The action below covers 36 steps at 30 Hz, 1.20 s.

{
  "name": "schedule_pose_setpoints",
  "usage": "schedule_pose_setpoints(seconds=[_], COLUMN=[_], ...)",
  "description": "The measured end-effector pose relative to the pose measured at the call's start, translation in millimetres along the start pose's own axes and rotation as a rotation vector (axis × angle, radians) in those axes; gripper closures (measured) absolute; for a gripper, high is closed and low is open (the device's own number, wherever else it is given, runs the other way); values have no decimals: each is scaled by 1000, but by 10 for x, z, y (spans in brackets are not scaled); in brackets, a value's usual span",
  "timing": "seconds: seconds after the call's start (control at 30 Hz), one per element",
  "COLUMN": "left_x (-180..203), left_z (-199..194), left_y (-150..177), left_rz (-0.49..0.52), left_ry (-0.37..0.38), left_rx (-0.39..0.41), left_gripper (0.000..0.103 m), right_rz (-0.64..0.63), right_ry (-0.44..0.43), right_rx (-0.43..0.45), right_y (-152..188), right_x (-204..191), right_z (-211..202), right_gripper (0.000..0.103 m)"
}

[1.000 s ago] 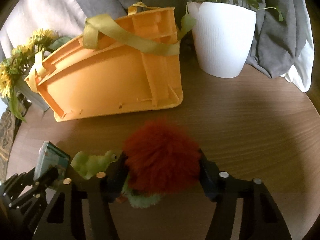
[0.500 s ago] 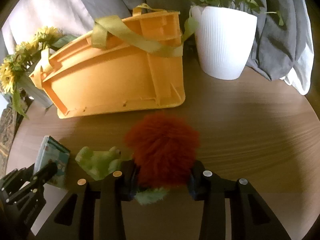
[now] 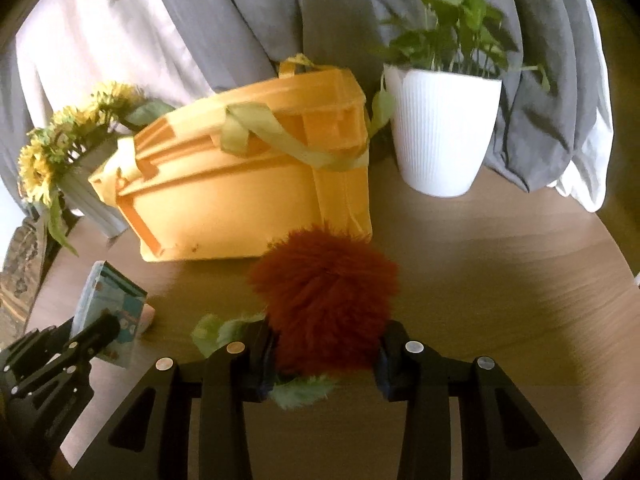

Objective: Organize soft objects
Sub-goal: 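Grasp the boxed item with the left gripper while the right grasps the red pompom, then carry the box with the left tool while the right tool carries the pompom over the crate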

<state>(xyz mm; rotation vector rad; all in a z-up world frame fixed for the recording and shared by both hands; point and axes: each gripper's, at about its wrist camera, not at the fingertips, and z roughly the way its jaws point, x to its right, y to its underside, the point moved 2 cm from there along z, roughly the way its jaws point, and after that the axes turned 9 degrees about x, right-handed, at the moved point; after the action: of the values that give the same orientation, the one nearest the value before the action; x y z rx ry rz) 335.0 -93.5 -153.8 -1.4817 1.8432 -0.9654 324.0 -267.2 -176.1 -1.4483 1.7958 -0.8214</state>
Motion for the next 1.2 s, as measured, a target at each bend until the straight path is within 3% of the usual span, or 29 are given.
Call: schedule_pose_setpoints(seconds=[0.73, 1.2], left_x=[14, -49], left_z=[-460, -664], left_y=[-705, -1127], left_rz=[8, 36], left_ry=[72, 60], left_rx=[213, 349], left_gripper=[77, 77], right_rz=[-9, -21], right_ry=[-44, -84], right_rx=[187, 327], right_y=[-541, -952], right_x=[-166, -314], right_z=[-515, -696], right_gripper=[64, 64])
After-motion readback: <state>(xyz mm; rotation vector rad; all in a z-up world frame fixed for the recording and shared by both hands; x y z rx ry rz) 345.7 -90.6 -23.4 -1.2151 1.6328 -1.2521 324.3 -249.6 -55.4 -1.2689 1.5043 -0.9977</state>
